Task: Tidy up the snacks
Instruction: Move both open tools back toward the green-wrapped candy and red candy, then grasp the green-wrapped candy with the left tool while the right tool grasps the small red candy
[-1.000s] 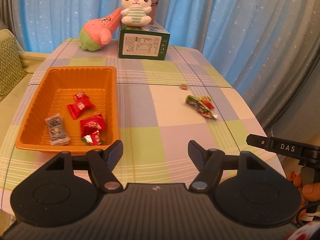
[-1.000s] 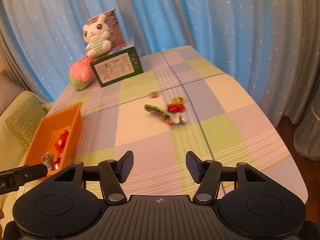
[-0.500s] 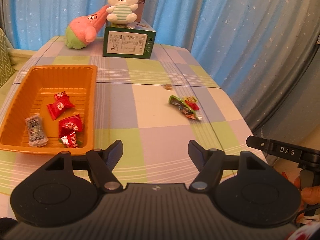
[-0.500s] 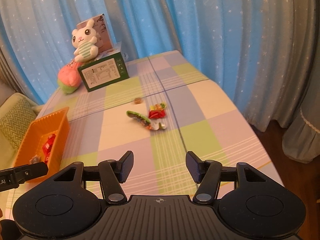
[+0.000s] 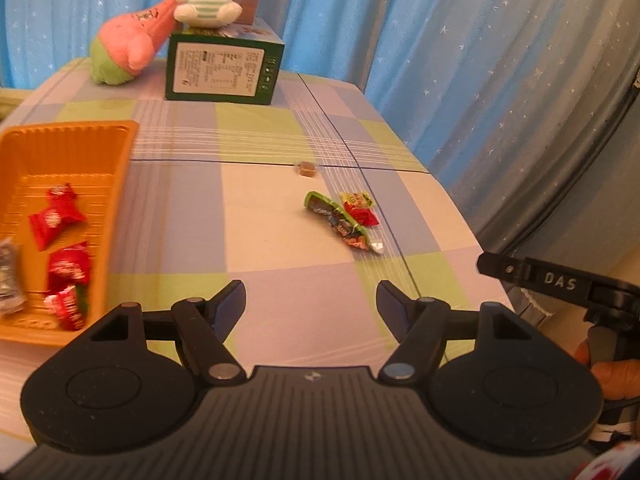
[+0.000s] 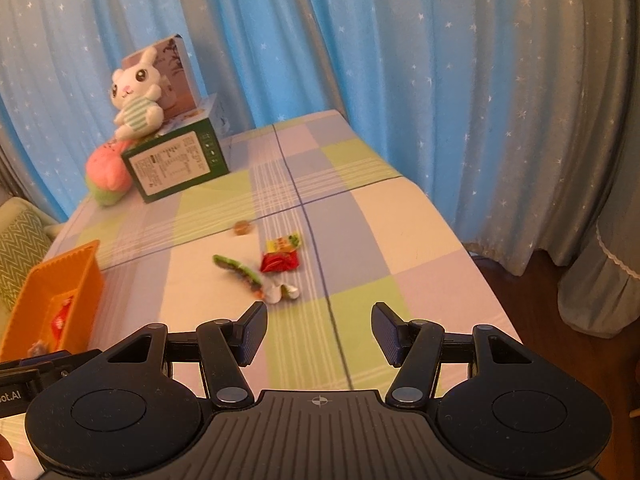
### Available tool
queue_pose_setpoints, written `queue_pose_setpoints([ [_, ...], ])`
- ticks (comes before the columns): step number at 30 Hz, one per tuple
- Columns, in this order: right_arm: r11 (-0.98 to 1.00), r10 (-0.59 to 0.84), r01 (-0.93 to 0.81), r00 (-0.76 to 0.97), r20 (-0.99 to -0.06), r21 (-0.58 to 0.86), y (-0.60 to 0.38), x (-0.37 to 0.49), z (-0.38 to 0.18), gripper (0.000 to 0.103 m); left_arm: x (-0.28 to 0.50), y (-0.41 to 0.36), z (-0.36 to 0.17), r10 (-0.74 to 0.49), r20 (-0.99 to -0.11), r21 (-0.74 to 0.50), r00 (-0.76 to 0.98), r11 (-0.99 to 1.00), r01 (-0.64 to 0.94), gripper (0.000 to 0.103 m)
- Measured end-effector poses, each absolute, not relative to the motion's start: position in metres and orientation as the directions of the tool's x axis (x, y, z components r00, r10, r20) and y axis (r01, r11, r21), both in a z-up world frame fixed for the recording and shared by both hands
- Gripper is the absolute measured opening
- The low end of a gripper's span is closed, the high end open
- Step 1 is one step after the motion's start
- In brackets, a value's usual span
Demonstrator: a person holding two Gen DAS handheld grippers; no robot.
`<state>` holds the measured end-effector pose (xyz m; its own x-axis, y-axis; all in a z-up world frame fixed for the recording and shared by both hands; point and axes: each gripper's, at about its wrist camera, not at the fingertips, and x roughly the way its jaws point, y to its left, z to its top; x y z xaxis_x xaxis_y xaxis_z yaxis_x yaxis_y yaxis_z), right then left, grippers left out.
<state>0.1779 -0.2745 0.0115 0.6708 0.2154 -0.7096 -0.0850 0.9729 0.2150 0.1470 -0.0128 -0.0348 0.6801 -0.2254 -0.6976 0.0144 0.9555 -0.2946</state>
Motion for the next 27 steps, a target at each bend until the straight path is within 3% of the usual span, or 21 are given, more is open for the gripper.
queue_pose_setpoints([
  [6, 0.975, 0.207, -0.08, 0.656, -0.726, 0.206, -0.282, 0.216, -0.017, 0.058, 0.185, -0.027, -0.066, -0.253, -0.71, -0.339, 0.658, 0.941, -0.003, 0.067],
  [11, 0.973, 0.218, -0.091, 0.653, -0.726, 0.211, -0.288, 0.242, -0.039, 0.058, 0.216, -0.038, -0.086, -0.275, -0.715, -0.381, 0.643, 0.924, -0.027, 0.057],
  [24, 0.961, 0.225, -0.024, 0.641, -0.733, 0.274, -0.306, 0.27, -0.064, 0.058, 0.28, -0.066, -0.128, -0.308, -0.698, -0.443, 0.647, 0.895, -0.053, 0.047],
  [27, 0.961, 0.214, 0.0, 0.639, -0.739, 0.278, -0.309, 0.274, -0.066, 0.058, 0.29, -0.071, -0.132, -0.29, -0.701, -0.426, 0.651, 0.903, -0.057, 0.039],
])
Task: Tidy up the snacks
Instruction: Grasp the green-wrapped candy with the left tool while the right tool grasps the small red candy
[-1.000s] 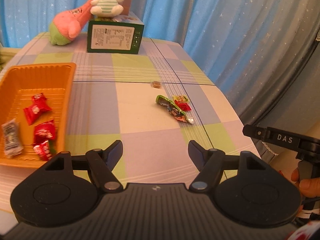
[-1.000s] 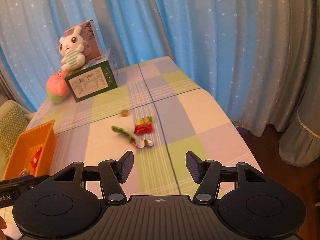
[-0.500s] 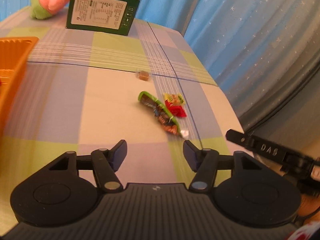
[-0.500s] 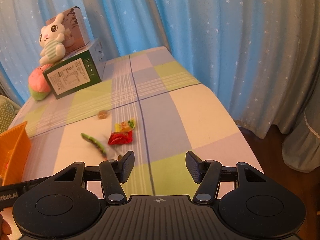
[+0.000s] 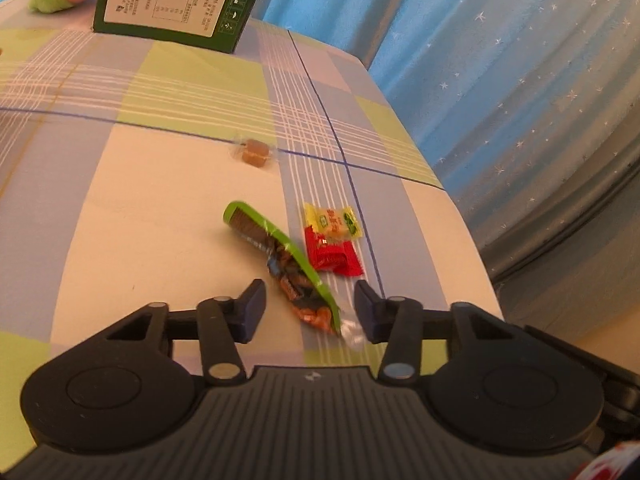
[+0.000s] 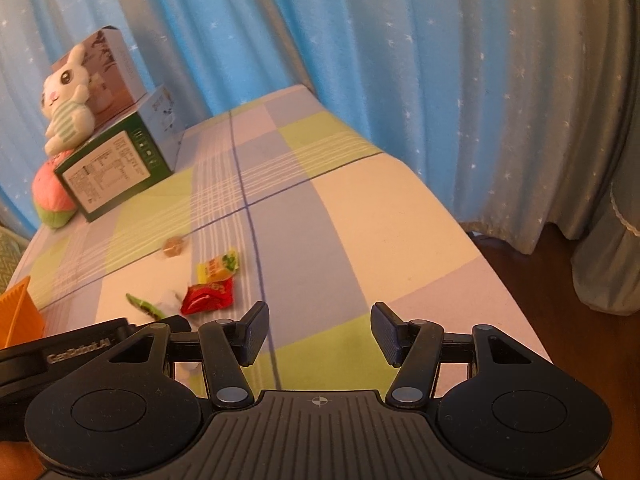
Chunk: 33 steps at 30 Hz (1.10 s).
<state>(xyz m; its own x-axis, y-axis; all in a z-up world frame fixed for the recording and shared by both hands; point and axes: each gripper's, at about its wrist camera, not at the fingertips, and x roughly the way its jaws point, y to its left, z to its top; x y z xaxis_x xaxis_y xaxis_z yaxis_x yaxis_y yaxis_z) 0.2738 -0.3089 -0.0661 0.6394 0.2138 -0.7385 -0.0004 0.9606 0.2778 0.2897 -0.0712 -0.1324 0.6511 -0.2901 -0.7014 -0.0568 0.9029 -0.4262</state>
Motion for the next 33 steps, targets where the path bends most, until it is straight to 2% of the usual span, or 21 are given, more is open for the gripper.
queue_pose_setpoints([
  [5, 0.966, 0.209, -0.017, 0.641, -0.738, 0.259, -0.304, 0.281, -0.068, 0.058, 0.3, -0.079, -0.137, -0.264, -0.721, -0.372, 0.641, 0.928, -0.036, 0.028],
  [8, 0.966, 0.22, -0.038, 0.642, -0.734, 0.256, -0.299, 0.284, -0.069, 0.058, 0.3, -0.076, -0.136, -0.266, -0.731, -0.345, 0.629, 0.938, -0.004, 0.026],
  [12, 0.962, 0.259, -0.103, 0.642, -0.722, 0.253, -0.289, 0.29, -0.071, 0.058, 0.293, -0.061, -0.127, -0.204, -0.763, -0.225, 0.614, 0.973, 0.044, 0.024],
  [14, 0.955, 0.291, -0.149, 0.636, -0.715, 0.256, -0.28, 0.294, -0.073, 0.058, 0.286, -0.045, -0.122, -0.179, -0.778, -0.183, 0.603, 0.982, 0.056, 0.02],
  [17, 0.941, 0.337, -0.233, 0.625, -0.704, 0.244, -0.263, 0.301, -0.075, 0.058, 0.277, -0.029, -0.115, -0.136, -0.792, -0.12, 0.595, 0.991, 0.066, 0.02],
  [22, 0.923, 0.379, -0.296, 0.587, -0.715, 0.246, -0.238, 0.319, -0.091, 0.058, 0.271, -0.021, -0.116, -0.113, -0.798, -0.091, 0.592, 0.994, 0.068, 0.02],
  [33, 0.909, 0.343, -0.407, 0.609, -0.715, 0.09, -0.208, 0.324, -0.112, 0.058, 0.269, -0.027, -0.122, -0.093, -0.778, -0.066, 0.621, 0.996, 0.065, 0.02],
])
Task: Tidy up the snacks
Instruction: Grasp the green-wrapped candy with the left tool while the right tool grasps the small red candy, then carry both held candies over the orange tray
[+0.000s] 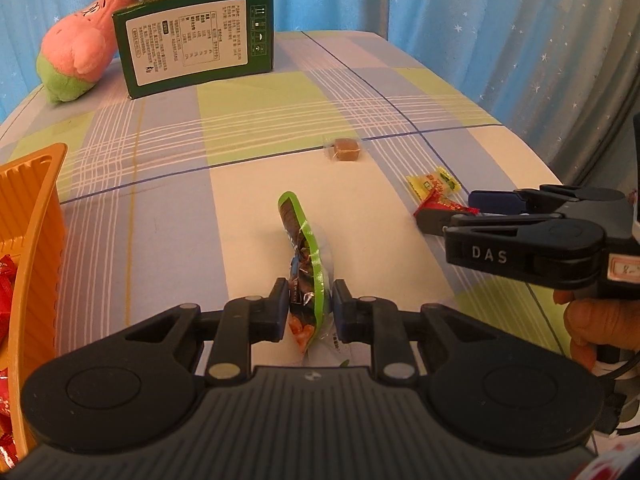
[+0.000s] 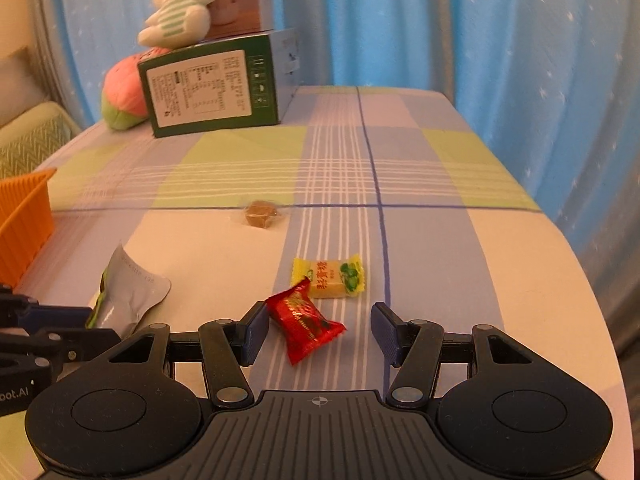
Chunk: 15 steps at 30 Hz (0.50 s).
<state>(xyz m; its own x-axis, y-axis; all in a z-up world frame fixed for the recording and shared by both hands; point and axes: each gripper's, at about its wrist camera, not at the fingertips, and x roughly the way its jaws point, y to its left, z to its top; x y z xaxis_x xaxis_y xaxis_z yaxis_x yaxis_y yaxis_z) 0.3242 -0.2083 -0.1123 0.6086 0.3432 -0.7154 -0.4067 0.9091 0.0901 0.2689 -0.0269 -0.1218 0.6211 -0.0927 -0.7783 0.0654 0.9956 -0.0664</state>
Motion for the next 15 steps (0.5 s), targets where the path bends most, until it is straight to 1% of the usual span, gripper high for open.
queue_pose_setpoints([
  [2, 0.899, 0.348, -0.433, 0.609, -0.713, 0.07, -0.205, 0.324, -0.114, 0.056, 0.268, -0.026, -0.122, -0.096, -0.775, -0.07, 0.624, 0.995, 0.066, 0.021],
  [3, 0.895, 0.345, -0.442, 0.61, -0.713, 0.055, -0.203, 0.324, -0.114, 0.051, 0.268, -0.026, -0.123, -0.097, -0.774, -0.072, 0.626, 0.995, 0.066, 0.021],
  [4, 0.89, 0.346, -0.454, 0.612, -0.711, 0.042, -0.2, 0.323, -0.113, 0.037, 0.268, -0.025, -0.123, -0.098, -0.772, -0.073, 0.627, 0.995, 0.066, 0.021],
  [5, 0.885, 0.35, -0.464, 0.609, -0.712, 0.038, -0.198, 0.322, -0.113, 0.03, 0.268, -0.026, -0.124, -0.099, -0.771, -0.073, 0.629, 0.995, 0.067, 0.021],
  [6, 0.882, 0.348, -0.47, 0.608, -0.714, 0.031, -0.197, 0.321, -0.112, 0.026, 0.267, -0.026, -0.124, -0.099, -0.769, -0.072, 0.631, 0.995, 0.068, 0.021],
  [8, 0.879, 0.338, -0.477, 0.611, -0.716, 0.008, -0.193, 0.319, -0.111, 0.023, 0.267, -0.026, -0.125, -0.097, -0.765, -0.069, 0.637, 0.995, 0.069, 0.022],
  [10, 0.879, 0.33, -0.478, 0.609, -0.721, -0.002, -0.191, 0.317, -0.111, 0.022, 0.266, -0.027, -0.126, -0.095, -0.762, -0.068, 0.641, 0.995, 0.067, 0.022],
  [15, 0.891, 0.337, -0.452, 0.594, -0.731, 0.043, -0.194, 0.312, -0.107, 0.021, 0.267, -0.029, -0.128, -0.089, -0.757, -0.05, 0.647, 0.996, 0.077, 0.023],
])
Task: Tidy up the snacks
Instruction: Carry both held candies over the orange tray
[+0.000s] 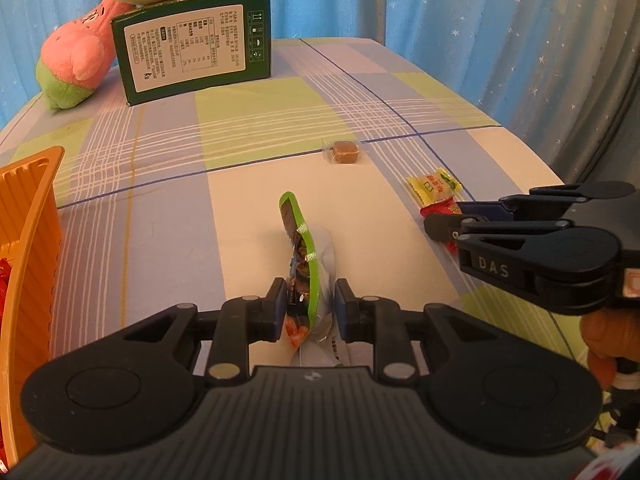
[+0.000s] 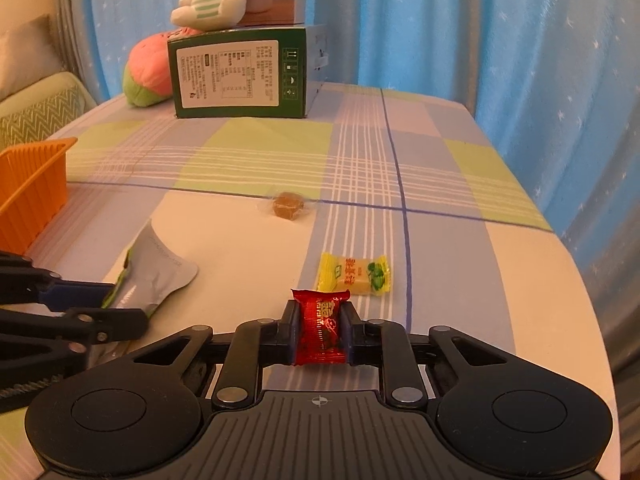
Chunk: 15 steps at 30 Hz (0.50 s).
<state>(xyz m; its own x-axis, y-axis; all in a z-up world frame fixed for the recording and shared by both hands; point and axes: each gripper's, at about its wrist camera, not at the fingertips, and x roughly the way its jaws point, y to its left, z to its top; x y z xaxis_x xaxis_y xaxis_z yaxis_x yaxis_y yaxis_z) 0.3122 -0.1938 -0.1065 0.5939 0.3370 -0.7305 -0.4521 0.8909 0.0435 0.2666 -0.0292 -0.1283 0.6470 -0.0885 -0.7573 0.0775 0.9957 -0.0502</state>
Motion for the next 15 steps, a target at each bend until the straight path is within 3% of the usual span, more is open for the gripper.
queue_pose_setpoints([
  [15, 0.929, 0.334, -0.342, 0.616, -0.714, 0.139, -0.213, 0.273, -0.077, 0.021, 0.225, -0.026, -0.104, -0.084, -0.744, -0.064, 0.662, 0.996, 0.055, 0.021],
])
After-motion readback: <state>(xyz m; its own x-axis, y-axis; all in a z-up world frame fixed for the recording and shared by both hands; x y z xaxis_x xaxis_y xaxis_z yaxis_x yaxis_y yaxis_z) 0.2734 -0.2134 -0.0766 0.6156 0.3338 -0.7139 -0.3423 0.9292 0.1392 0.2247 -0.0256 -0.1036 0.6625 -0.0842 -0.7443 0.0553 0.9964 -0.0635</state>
